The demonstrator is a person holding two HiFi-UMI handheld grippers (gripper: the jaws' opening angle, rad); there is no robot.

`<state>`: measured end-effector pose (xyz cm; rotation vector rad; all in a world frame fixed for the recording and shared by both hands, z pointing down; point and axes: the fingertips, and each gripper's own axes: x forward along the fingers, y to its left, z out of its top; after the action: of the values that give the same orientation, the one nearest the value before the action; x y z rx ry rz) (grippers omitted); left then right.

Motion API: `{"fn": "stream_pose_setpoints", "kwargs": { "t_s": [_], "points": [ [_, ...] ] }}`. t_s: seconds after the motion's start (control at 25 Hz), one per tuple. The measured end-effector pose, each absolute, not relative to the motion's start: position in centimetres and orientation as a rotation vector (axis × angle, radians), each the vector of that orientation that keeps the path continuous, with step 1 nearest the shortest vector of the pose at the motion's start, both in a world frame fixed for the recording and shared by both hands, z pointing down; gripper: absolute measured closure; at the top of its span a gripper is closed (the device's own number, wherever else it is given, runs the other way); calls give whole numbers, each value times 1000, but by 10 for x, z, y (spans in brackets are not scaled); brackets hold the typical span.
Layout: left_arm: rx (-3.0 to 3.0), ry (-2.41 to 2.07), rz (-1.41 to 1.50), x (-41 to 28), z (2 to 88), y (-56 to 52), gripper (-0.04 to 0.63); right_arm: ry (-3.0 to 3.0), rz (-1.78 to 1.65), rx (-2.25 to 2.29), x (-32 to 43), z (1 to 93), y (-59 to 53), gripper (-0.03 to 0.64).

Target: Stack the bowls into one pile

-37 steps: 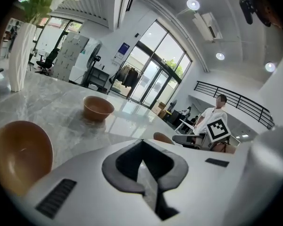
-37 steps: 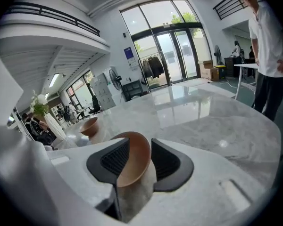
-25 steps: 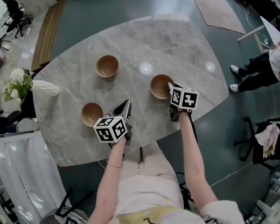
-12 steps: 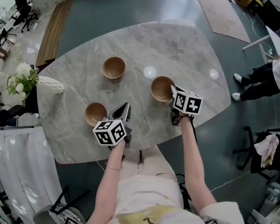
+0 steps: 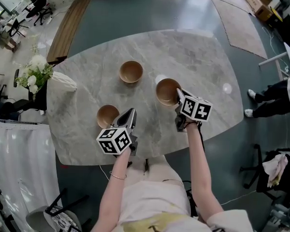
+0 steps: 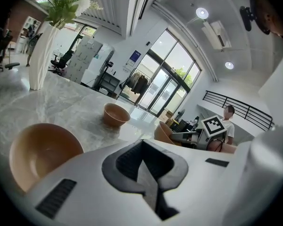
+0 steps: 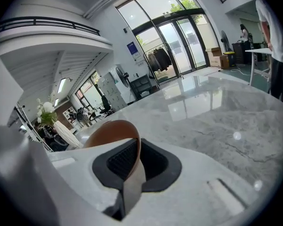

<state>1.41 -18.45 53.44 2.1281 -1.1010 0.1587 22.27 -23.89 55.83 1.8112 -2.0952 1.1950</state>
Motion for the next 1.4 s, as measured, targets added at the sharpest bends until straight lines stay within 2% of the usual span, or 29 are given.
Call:
{"fn": "stream_pose_setpoints", "kwargs": {
  "t_s": [0.72, 1.4],
  "points": [
    [2088, -1247, 46, -39, 513, -214, 595, -2274, 1160, 1715, 148, 530, -310, 592],
    [2037, -1278, 19, -55, 520, -242, 595, -2262, 1091, 1648, 90, 549, -379, 592]
  ]
}}
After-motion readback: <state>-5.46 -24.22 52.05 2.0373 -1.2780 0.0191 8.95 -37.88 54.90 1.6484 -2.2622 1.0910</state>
